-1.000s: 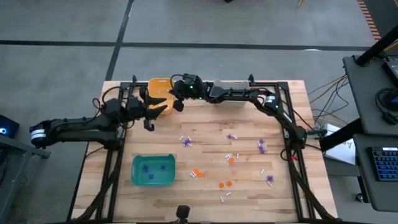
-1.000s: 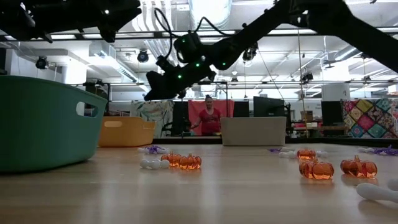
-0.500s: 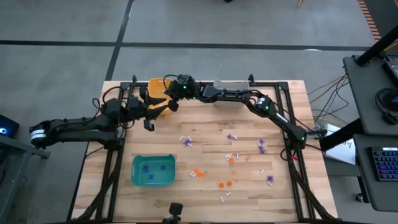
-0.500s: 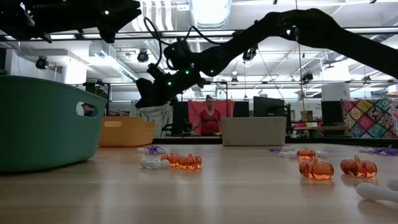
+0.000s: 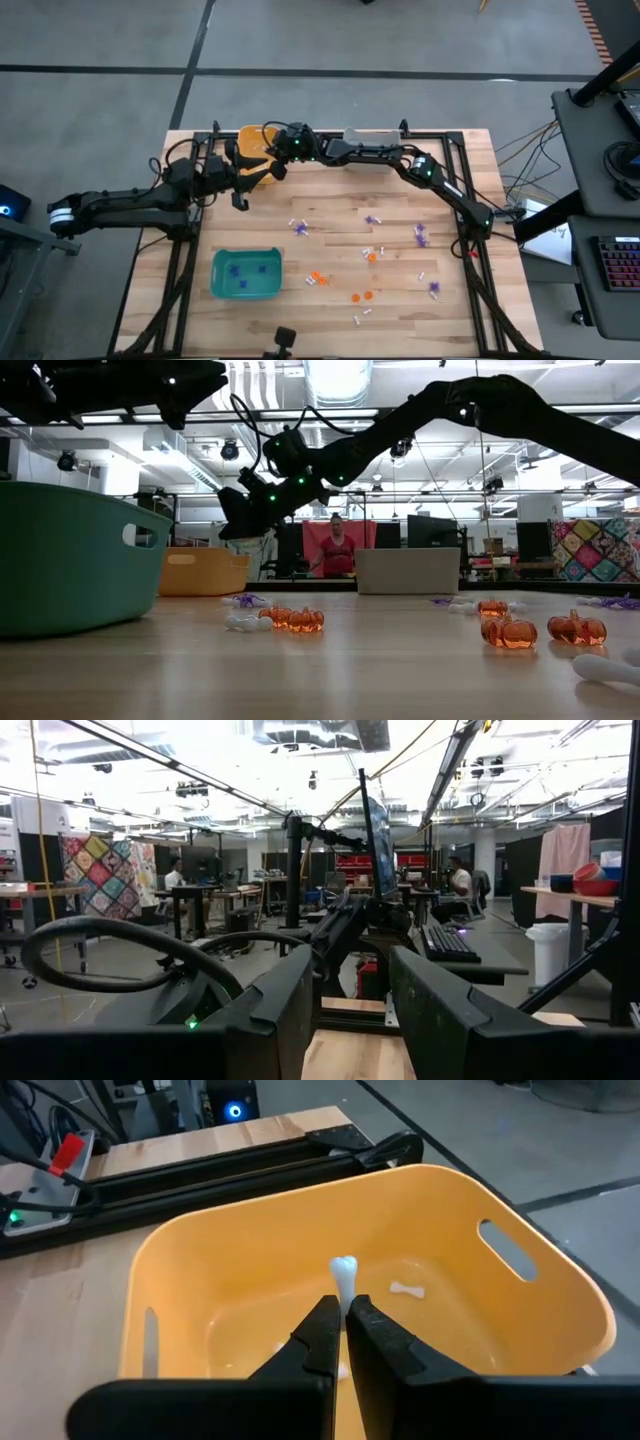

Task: Sort Halloween decoration
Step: Put the white bone toy into the orange bin

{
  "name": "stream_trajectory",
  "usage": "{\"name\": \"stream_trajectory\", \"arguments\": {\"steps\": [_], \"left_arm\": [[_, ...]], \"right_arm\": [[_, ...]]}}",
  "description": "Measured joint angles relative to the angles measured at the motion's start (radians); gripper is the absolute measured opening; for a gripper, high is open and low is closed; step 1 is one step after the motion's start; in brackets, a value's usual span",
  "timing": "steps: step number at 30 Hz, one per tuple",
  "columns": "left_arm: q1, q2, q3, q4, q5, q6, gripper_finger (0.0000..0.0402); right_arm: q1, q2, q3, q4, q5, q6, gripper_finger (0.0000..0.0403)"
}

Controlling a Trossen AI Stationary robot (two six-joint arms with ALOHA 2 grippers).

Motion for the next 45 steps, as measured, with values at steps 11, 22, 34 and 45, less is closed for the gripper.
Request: {"name": "stream_trajectory", "arguments": {"steps": [11,22,34,45], "left_arm": [[0.0,0.0,0.0,0.0,0.0,0.0,0.0118],[0.0,0.0,0.0,0.0,0.0,0.0,0.0118],[0.0,0.0,0.0,0.0,0.0,-0.011,0.0118],[0.0,0.002,0.0,-0.051,0.006,-0.061,0.0118]], "right_arm": [[0.0,0.0,-0.001,-0.032,-0.016,0.027,0.0013],[0.0,0.0,-0.001,-0.032,-0.045,0.02,0.0052],[0.0,-0.001,-0.002,-0.032,-0.045,0.032,0.0122],[0.007,-0.11,-0.002,-0.273,-0.046,0.003,0.0111]]}}
